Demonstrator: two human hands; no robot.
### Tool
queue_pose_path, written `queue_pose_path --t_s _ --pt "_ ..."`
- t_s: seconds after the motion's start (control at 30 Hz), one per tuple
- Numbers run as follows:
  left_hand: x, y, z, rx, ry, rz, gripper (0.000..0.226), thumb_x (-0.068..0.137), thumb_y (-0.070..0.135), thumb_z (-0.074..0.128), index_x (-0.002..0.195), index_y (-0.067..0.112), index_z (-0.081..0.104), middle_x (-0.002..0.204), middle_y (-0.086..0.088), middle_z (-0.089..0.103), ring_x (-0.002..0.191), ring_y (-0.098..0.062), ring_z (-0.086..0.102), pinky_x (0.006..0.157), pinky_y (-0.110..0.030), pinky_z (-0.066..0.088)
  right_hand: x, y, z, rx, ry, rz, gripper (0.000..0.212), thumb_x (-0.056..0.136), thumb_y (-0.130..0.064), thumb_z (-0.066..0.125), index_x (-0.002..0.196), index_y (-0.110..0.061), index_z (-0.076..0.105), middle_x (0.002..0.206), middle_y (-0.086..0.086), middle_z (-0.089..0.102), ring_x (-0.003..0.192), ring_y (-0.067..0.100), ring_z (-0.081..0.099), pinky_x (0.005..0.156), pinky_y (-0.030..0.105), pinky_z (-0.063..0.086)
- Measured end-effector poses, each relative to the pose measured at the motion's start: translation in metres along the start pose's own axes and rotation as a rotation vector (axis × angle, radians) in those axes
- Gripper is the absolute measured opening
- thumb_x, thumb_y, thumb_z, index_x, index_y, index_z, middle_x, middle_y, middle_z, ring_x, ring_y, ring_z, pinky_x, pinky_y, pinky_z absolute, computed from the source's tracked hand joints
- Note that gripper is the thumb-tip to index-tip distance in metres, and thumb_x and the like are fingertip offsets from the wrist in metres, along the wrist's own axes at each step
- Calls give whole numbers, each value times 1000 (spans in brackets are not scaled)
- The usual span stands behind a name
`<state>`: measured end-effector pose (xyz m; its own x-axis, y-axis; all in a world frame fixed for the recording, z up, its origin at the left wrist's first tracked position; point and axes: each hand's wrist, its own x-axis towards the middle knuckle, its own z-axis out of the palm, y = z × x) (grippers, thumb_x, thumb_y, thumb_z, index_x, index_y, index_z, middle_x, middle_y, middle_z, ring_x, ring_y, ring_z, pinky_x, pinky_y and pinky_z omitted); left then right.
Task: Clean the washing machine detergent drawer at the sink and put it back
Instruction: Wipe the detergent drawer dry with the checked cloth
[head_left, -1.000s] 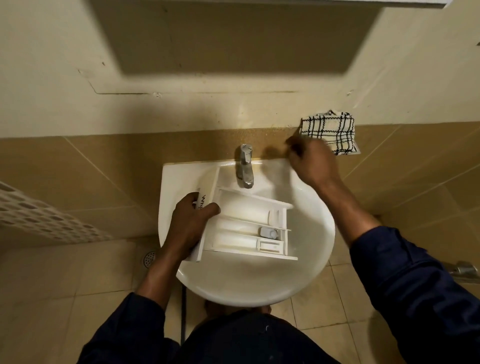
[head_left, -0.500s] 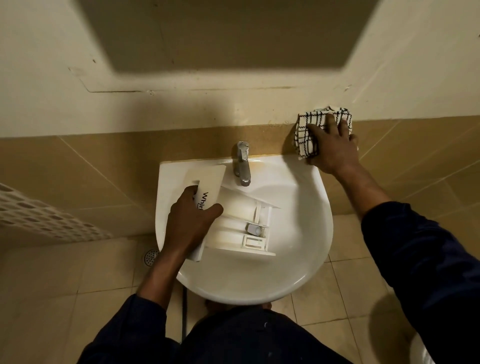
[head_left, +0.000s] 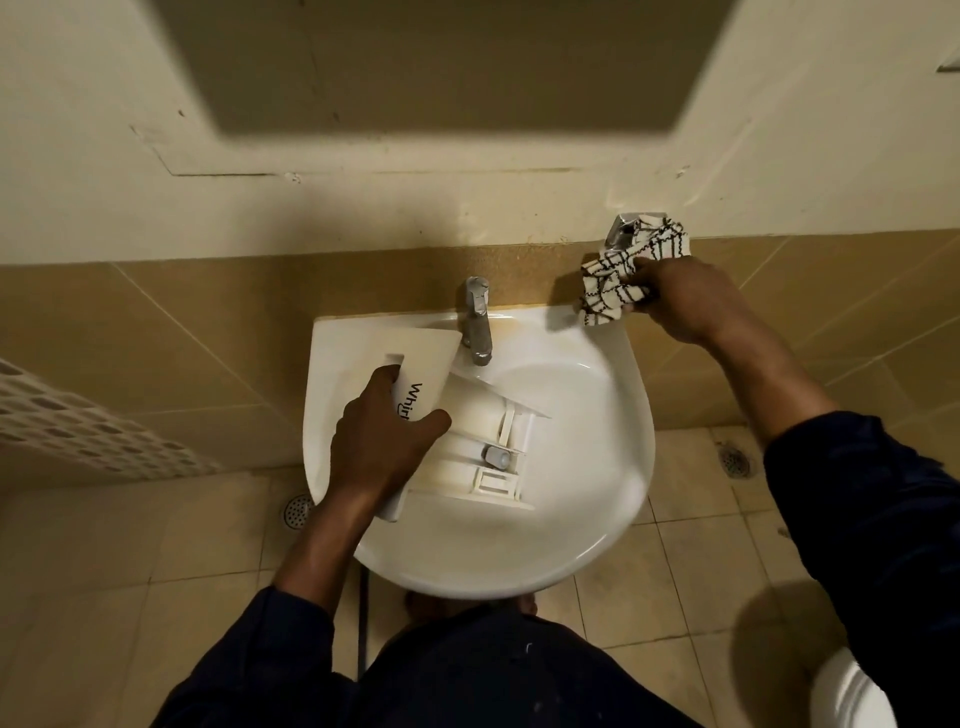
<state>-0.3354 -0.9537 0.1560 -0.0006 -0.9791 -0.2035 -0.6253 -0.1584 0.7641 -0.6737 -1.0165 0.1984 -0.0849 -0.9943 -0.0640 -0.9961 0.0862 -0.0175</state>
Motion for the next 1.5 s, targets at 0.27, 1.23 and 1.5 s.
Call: queue_pose_path --t_s 0.27,1.23,1.5 --pt "-3 -9 4 -196 -4 -9 38 73 30 72 103 28 48 85 20 55 75 0 55 62 -23 44 -39 -19 -20 767 423 66 25 92 -24 56 112 -13 64 104 7 71 95 20 66 80 38 54" --pt "-8 -49 5 -739 -123 -222 46 62 17 56 106 11 67 91 -4 70 83 -23 66 64 -33 52 -118 -112 55 226 -472 -298 112 65 -45 81 152 -30 12 161 -6 11 148 19 1 120 43 11" --pt "-8 -56 5 -705 -156 -182 49 61 17 57 108 12 66 99 -12 68 91 -30 64 74 -44 54 -116 -103 58 187 -150 -494 57 84 -34 67 137 -27 50 137 -1 57 129 22 48 102 36 36"
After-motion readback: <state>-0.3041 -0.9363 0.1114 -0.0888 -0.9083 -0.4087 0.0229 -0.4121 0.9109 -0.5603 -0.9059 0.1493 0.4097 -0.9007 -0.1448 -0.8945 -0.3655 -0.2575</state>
